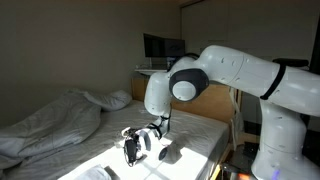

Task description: Fold the cloth

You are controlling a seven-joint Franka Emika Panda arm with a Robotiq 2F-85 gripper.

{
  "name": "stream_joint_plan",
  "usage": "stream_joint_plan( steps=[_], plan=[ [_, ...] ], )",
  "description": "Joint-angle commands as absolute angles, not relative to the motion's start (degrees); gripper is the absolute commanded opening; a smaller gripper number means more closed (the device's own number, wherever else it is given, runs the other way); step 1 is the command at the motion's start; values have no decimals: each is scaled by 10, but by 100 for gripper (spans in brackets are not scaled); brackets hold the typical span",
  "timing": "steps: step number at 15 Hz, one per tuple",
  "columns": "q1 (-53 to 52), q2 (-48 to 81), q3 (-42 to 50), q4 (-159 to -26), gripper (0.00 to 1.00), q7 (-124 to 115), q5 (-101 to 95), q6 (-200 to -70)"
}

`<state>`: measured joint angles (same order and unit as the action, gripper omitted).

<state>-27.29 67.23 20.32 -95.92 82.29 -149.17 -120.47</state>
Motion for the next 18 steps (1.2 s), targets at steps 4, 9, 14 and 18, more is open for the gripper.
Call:
stream_joint_plan(
  steps=[4,9,14,18],
  plan=[
    [-311,648,196,-982,100,708,-1492,-1368],
    [-385,628,213,-974,100,577,-1492,-1461],
    [-392,595,214,-983,100,445,-1490,-1436],
    [-378,569,238,-1014,100,345,-1490,-1400]
  ],
)
